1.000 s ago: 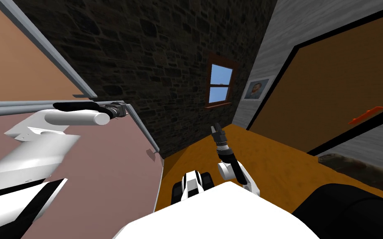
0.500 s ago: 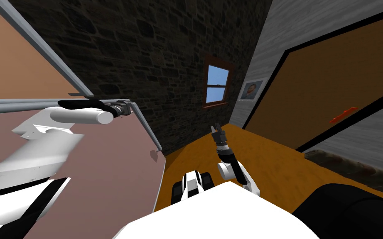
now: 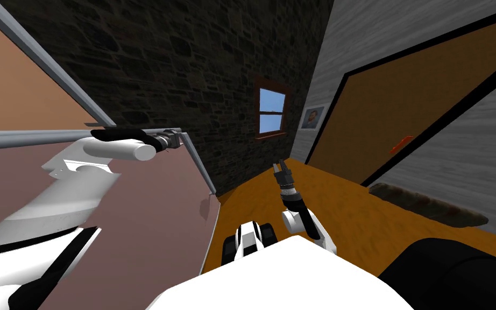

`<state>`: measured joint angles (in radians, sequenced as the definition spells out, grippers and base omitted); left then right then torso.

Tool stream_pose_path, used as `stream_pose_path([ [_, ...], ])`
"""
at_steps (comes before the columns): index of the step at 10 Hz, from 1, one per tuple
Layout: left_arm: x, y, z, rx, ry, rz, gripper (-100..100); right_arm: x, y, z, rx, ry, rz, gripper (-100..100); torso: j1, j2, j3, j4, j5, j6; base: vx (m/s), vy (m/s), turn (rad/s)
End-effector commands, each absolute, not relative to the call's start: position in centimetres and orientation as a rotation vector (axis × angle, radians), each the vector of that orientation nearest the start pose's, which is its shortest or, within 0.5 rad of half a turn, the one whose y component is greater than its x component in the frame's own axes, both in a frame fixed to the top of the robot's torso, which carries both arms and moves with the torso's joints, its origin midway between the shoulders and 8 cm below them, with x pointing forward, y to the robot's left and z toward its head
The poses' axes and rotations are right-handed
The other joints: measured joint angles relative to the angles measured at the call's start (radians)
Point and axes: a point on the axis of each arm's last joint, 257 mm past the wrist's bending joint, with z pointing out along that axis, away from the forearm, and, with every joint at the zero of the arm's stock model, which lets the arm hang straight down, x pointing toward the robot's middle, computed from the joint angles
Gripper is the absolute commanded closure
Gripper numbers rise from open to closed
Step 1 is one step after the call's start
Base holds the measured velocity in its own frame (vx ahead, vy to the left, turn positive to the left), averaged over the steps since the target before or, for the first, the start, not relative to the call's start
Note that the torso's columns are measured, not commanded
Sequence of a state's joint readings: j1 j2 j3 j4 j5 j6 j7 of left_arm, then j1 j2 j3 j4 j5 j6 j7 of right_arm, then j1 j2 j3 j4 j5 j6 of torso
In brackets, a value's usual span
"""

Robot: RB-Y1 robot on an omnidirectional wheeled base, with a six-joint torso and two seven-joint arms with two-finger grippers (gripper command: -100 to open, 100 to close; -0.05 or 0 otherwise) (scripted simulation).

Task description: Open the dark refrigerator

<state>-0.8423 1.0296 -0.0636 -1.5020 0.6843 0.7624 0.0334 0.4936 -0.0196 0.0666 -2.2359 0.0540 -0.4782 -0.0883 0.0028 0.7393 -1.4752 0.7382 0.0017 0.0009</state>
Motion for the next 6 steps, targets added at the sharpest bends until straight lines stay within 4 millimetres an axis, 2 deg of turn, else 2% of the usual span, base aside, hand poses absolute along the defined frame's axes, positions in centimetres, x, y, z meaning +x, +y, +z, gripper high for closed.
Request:
stream_pose_path([
  [1, 63.8, 34.0, 17.9, -0.921, 1.411, -1.046, 100, 36.0, -25.0, 0.1, 0.703, 0.683, 1.406, 0, 0.002, -0.001, -0.001, 0.002, -0.001, -0.002, -0.156, -0.075, -0.075],
  [4, 62.9, 29.2, 18.0, -0.859, 1.469, -1.119, 100, 36.0, -25.0, 0.1, 0.703, 0.683, 1.406, 0, 0.002, 0.000, -0.001, 0.001, -0.001, 0.002, -0.195, -0.085, -0.104],
  [5, 63.2, 30.1, 17.5, -0.879, 1.464, -1.095, 100, 36.0, -25.0, 0.1, 0.703, 0.683, 1.406, 0, 0.000, -0.002, -0.002, 0.002, -0.002, 0.002, -0.092, -0.021, -0.056],
  [6, 62.4, 26.6, 17.3, -0.836, 1.509, -1.152, 100, 36.0, -25.0, 0.1, 0.703, 0.683, 1.405, 0, 0.002, -0.007, -0.005, 0.002, -0.001, -0.003, -0.138, -0.051, -0.045],
])
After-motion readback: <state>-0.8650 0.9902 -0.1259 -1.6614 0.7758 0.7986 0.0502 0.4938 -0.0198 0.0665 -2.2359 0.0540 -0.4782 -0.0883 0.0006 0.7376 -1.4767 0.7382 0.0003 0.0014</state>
